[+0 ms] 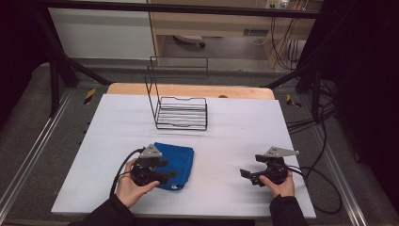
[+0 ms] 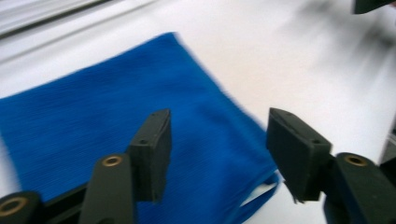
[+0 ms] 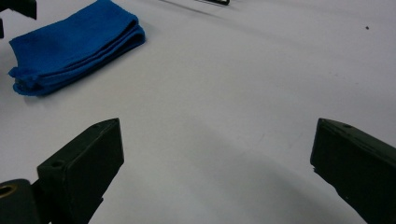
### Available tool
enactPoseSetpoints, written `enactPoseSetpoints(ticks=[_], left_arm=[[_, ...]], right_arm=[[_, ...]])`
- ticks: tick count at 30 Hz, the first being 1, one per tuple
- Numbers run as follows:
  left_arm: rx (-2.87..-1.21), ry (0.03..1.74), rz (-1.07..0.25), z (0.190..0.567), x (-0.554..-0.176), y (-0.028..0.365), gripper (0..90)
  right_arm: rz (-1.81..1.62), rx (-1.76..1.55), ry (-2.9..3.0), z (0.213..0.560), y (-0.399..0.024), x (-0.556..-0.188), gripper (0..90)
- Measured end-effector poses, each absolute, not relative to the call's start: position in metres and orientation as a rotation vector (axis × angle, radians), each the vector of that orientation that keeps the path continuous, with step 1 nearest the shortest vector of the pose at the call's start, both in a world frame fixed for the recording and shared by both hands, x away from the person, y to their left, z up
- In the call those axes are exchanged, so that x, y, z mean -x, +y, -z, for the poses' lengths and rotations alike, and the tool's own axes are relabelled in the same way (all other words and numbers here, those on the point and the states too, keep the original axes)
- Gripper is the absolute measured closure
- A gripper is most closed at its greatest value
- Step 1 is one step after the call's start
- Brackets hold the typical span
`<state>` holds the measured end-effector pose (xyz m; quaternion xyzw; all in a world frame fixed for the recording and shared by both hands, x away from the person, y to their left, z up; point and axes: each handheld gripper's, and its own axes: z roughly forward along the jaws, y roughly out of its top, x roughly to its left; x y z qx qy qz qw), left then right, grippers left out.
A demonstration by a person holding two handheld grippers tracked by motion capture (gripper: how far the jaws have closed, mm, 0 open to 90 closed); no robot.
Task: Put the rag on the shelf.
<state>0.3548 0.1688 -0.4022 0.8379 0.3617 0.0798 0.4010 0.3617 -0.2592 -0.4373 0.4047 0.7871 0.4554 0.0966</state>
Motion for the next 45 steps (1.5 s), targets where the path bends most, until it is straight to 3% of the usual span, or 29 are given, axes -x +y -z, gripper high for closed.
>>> enactPoseSetpoints(ticks=[10, 18, 27, 30, 41, 45], left_arm=[[-2.146, 1.073, -0.254, 0.416, -0.367, 0.222, 42.3], [-2.185, 1.119, -0.210, 0.433, -0.367, 0.230, 52.7], [-2.202, 1.112, -0.163, 0.437, -0.363, 0.226, 67.9], [-2.198, 1.111, -0.153, 0.438, -0.362, 0.225, 73.3], [-2.201, 1.127, -0.142, 0.437, -0.360, 0.221, 86.6], [-2.191, 1.144, -0.129, 0.436, -0.361, 0.223, 87.3]], right_arm=[[-1.337, -1.197, 2.285, 0.432, -0.234, -0.363, 6.9], [-1.285, -1.181, 2.325, 0.426, -0.171, -0.372, 10.7], [-1.280, -1.104, 2.458, 0.437, -0.090, -0.366, 28.0], [-1.279, -1.109, 2.488, 0.442, -0.073, -0.361, 29.8], [-1.183, -1.141, 2.527, 0.452, -0.053, -0.352, 37.6], [-1.208, -1.159, 2.525, 0.453, -0.051, -0.347, 47.8]])
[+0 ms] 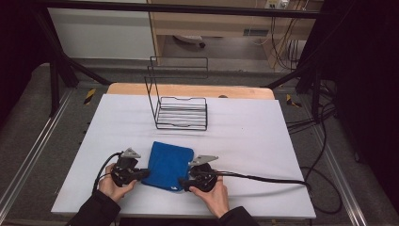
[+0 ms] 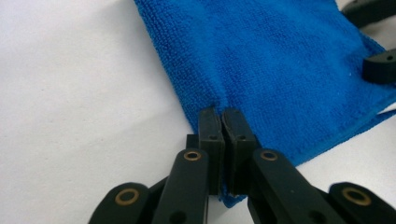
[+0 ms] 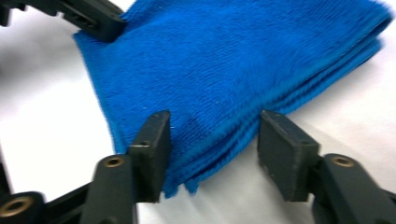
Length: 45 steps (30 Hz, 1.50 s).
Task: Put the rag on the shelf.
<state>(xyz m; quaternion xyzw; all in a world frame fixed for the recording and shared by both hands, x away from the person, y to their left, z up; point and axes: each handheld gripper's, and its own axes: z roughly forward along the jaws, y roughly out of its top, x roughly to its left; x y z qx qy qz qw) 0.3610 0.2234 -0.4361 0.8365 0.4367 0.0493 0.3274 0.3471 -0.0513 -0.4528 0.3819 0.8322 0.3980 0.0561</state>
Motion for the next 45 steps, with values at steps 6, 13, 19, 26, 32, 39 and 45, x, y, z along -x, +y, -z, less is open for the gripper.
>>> enactPoseSetpoints(ticks=[6, 13, 19, 26, 32, 39, 45], left_arm=[[-2.175, 1.165, -0.102, 0.437, -0.363, 0.228, 87.5], [-2.171, 1.172, -0.109, 0.437, -0.361, 0.227, 87.4], [-2.096, 1.191, -0.048, 0.434, -0.358, 0.228, 87.5], [-2.115, 1.129, -0.035, 0.432, -0.343, 0.208, 86.8], [-2.130, 1.102, -0.120, 0.430, -0.342, 0.208, 72.7], [-2.052, 1.077, -0.227, 0.412, -0.358, 0.227, 43.4], [-2.061, 1.102, -0.260, 0.403, -0.385, 0.229, 23.9]], right_arm=[[-1.262, -1.229, 2.507, 0.455, -0.047, -0.342, 61.8], [-1.291, -1.276, 2.502, 0.458, -0.046, -0.342, 82.2], [-1.300, -1.277, 2.518, 0.450, -0.054, -0.348, 85.2], [-1.257, -1.266, 2.560, 0.437, -0.076, -0.357, 84.8], [-1.231, -1.224, 2.563, 0.445, -0.078, -0.359, 72.1], [-1.353, -1.109, 2.443, 0.423, -0.102, -0.366, 38.1], [-1.381, -1.047, 2.377, 0.413, -0.123, -0.375, 15.5]])
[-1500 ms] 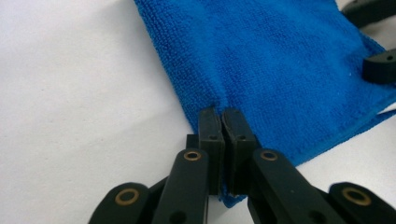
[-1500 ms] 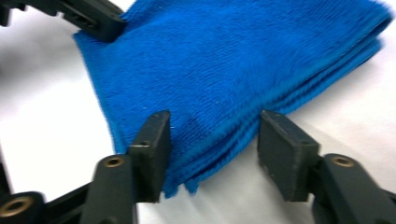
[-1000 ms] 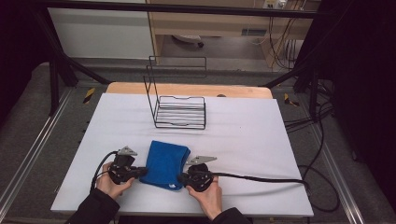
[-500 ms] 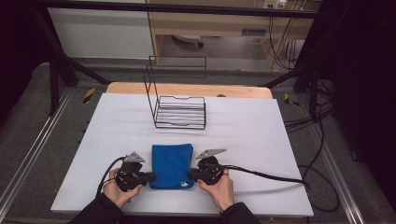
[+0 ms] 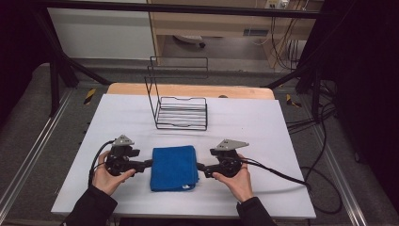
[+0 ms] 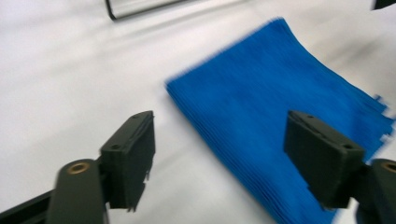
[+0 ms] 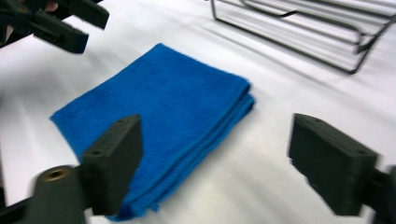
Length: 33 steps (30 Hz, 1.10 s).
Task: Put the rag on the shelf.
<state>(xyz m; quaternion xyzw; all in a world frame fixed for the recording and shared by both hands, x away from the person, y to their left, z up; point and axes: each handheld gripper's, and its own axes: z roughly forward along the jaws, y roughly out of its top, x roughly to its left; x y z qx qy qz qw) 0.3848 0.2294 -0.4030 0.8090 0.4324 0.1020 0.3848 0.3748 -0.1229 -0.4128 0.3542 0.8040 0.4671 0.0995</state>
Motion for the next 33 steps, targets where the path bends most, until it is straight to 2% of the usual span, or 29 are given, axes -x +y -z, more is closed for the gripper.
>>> enactPoseSetpoints(ticks=[2, 4, 8, 18, 33], left_arm=[[-2.067, 1.095, -0.269, 0.404, -0.394, 0.227, 21.5], [-2.067, 1.101, -0.277, 0.406, -0.402, 0.224, 18.2], [-2.095, 1.143, -0.330, 0.413, -0.418, 0.216, 19.2], [-2.100, 1.203, -0.255, 0.431, -0.433, 0.212, 51.3], [-2.088, 1.209, -0.209, 0.443, -0.434, 0.204, 76.7]], right_arm=[[-1.362, -1.029, 2.372, 0.411, -0.128, -0.377, 9.9], [-1.356, -1.027, 2.356, 0.412, -0.134, -0.376, 9.2], [-1.357, -1.072, 2.344, 0.419, -0.145, -0.375, 8.2], [-1.327, -1.102, 2.368, 0.427, -0.152, -0.375, 9.7], [-1.378, -1.132, 2.373, 0.426, -0.150, -0.378, 10.3]])
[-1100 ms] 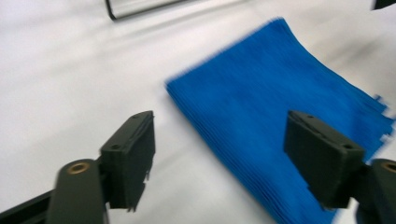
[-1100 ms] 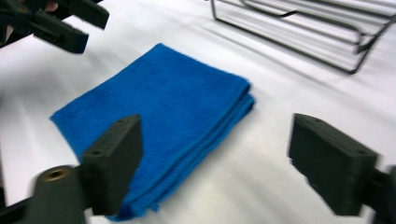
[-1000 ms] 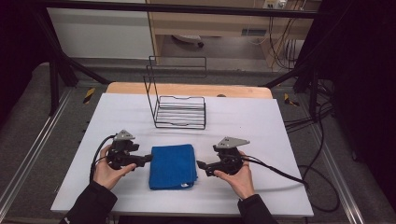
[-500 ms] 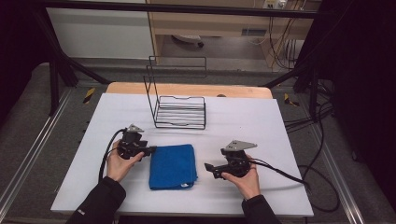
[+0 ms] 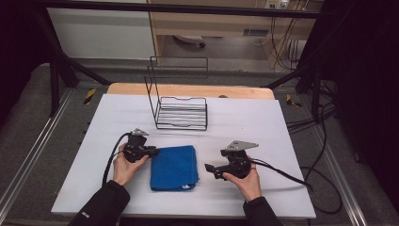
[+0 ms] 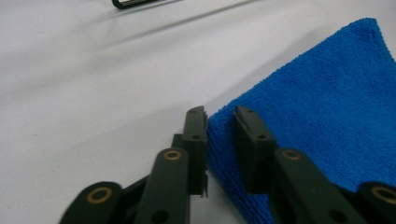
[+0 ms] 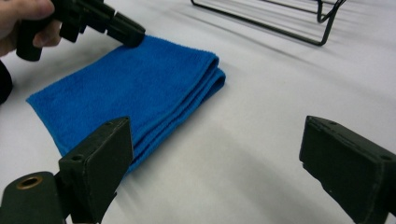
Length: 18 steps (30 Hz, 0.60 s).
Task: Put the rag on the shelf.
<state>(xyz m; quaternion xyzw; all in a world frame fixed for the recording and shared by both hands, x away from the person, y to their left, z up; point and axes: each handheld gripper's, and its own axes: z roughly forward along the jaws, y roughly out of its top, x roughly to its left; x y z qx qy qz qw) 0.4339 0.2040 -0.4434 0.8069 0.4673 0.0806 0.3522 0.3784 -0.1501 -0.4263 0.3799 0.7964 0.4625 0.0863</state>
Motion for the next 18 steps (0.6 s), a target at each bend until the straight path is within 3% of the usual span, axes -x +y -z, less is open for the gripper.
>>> enactPoseSetpoints(ticks=[10, 18], left_arm=[[-2.086, 1.206, -0.217, 0.444, -0.432, 0.203, 84.8], [-2.084, 1.182, -0.217, 0.446, -0.432, 0.204, 84.3]], right_arm=[[-1.357, -1.143, 2.336, 0.418, -0.133, -0.389, 3.7], [-1.348, -1.196, 2.375, 0.424, -0.101, -0.419, 14.6]])
